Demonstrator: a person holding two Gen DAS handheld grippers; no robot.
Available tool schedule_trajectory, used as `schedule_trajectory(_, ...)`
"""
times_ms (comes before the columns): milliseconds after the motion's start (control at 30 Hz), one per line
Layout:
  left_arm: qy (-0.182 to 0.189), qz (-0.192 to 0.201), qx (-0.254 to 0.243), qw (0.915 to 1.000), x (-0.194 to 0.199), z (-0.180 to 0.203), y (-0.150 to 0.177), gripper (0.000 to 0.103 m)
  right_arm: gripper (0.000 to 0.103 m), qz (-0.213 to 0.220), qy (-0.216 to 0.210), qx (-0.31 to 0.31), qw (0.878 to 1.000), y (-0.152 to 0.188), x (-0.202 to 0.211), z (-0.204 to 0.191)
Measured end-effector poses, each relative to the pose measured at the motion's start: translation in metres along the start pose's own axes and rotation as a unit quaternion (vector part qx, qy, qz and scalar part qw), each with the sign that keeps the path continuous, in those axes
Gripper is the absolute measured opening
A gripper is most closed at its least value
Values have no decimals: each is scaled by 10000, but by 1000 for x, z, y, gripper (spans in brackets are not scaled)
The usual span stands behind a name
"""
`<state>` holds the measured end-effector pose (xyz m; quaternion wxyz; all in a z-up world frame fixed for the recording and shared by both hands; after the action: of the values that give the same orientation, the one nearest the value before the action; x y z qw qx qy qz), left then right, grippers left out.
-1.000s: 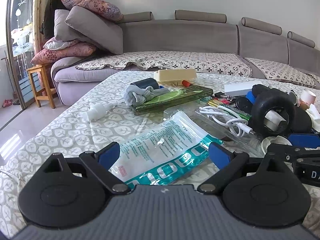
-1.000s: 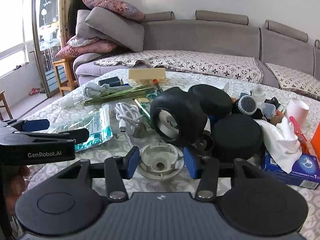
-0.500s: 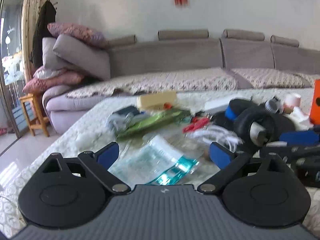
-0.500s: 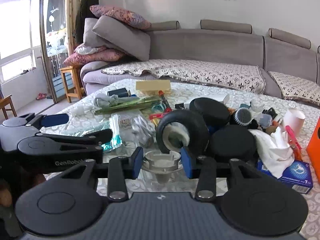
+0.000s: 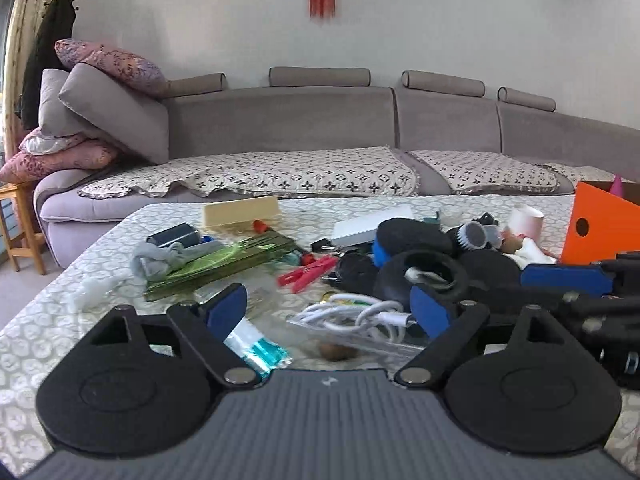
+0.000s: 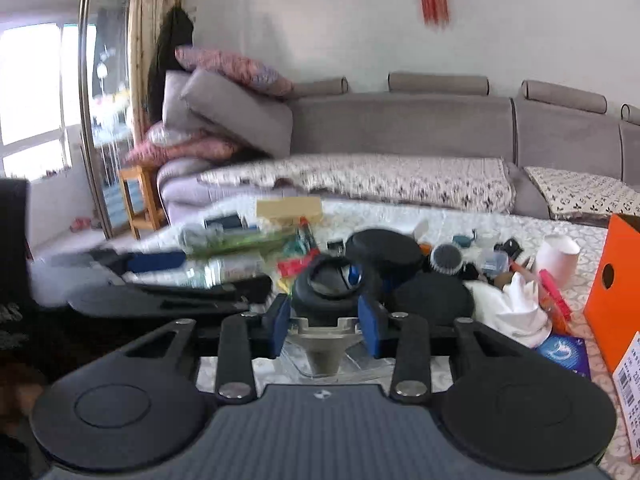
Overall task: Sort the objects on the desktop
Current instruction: 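Grasp the black ring with the left gripper while the right gripper grasps a black oval pad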
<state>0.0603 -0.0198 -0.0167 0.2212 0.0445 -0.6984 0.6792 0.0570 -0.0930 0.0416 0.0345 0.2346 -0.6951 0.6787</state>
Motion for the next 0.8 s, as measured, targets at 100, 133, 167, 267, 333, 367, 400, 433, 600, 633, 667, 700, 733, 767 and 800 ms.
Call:
schedule_trajectory(100, 19, 90, 41, 9999, -3, 0, -5, 91, 2, 107, 154, -95, 9998, -4, 2, 12)
schedule_trajectory(133, 35, 56, 89, 9999, -5, 0, -6, 91, 2, 100, 205, -135, 9996, -5, 2, 16)
schedule_trajectory(167, 114, -3, 133, 9998, -8, 0, -7, 93, 2, 74, 243, -164, 9995, -4, 0, 19)
schedule_trajectory(267, 268, -136, 135, 9995, -19, 9, -8, 94, 2, 47, 385, -187, 9991, -1, -2, 25)
schedule_trajectory(333, 216, -163, -153, 9995, -27, 21, -9, 93, 2, 0, 425, -176, 9989, 1, -4, 27)
schedule_trajectory(367, 207, -191, -308, 9991, -31, 27, -9, 93, 2, -25, 433, -173, 9989, 2, -5, 28)
schedule_trajectory(400, 188, -224, -397, 9988, -35, 31, -8, 93, 3, -44, 461, -169, 9988, 3, -5, 28)
schedule_trajectory(433, 120, -292, -458, 9984, -39, 34, -6, 88, 3, -64, 496, -166, 9986, 4, -5, 30)
schedule_trajectory(600, 103, -821, -387, 9958, -53, 31, 3, 19, 34, -181, 930, -126, 9954, 12, -7, 47)
schedule_trajectory(633, 125, -817, -336, 9960, -52, 30, 3, 19, 48, -167, 1084, -153, 9939, 14, -7, 53)
schedule_trajectory(667, 124, -762, -308, 9965, -48, 29, 2, 18, 76, -148, 1180, -109, 9928, 14, -9, 57)
schedule_trajectory(700, 107, -692, -316, 9970, -44, 29, 2, 18, 89, -96, 1237, -61, 9923, 12, -11, 60)
schedule_trajectory(733, 89, -621, -320, 9975, -40, 29, 1, 17, 94, -38, 1294, -27, 9916, 9, -15, 63)
schedule_trajectory(767, 73, -534, -294, 9981, -36, 28, -1, 17, 94, -32, 1253, 12, 9921, 5, -21, 64)
schedule_trajectory(800, 46, -448, -275, 9986, -33, 28, -4, 17, 93, -36, 1132, -56, 9936, 1, -28, 66)
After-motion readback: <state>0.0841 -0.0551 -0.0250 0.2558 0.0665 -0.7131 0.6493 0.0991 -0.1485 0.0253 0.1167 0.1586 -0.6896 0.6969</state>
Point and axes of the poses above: each gripper's, at about its wrist camera, not at the fingertips, and x roughly against the way its jaws point, z to its right, y to its underside, the point moved 5 cm from there along -x, roughly the way its jaws point, and after that the axes turned 5 degrees about y, right-handed, at the moved point
